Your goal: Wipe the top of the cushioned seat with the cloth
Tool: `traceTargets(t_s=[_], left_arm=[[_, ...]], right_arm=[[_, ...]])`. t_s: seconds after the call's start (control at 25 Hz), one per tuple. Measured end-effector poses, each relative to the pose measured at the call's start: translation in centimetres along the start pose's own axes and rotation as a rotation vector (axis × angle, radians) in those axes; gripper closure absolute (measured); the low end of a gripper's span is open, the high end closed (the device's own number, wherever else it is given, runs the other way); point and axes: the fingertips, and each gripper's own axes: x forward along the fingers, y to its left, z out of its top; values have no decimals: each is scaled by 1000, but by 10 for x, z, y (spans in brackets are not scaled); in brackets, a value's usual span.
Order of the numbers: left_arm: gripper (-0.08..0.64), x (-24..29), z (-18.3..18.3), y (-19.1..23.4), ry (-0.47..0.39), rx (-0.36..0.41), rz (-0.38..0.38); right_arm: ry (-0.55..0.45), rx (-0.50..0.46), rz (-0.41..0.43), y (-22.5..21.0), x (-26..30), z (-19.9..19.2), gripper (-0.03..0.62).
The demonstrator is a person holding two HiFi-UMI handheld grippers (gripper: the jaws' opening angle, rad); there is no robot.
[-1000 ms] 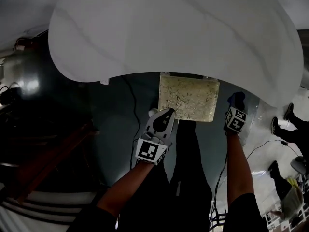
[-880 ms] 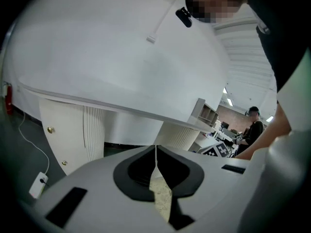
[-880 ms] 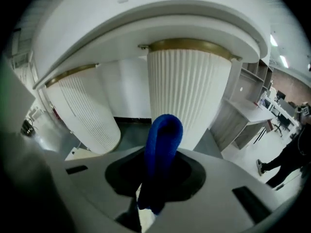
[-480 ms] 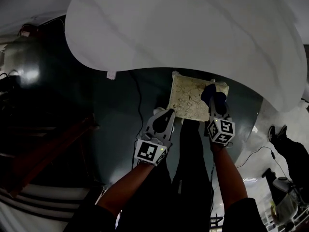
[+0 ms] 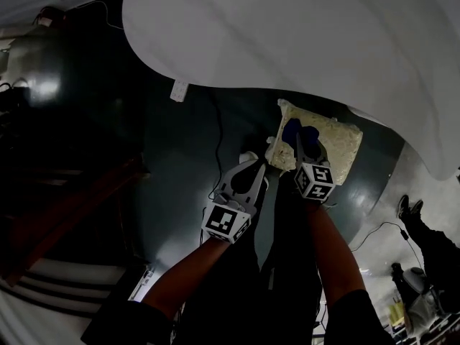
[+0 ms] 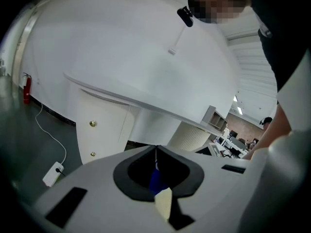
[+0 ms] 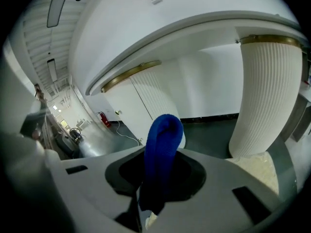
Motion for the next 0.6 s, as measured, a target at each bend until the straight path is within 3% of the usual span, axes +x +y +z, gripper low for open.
traceTargets(t_s=[0.2,0.44,0.6], left_arm=[[537,-1,-14,20,12,-7,8],[537,5,-36,27,48,-29,28],[537,11,-47,10,63,-26,6]], right_arm=[[83,-52,10,10,29,-41,500],[310,-111,12,-9,57,-132,500],[311,-188,37,-12,61,-133,495]])
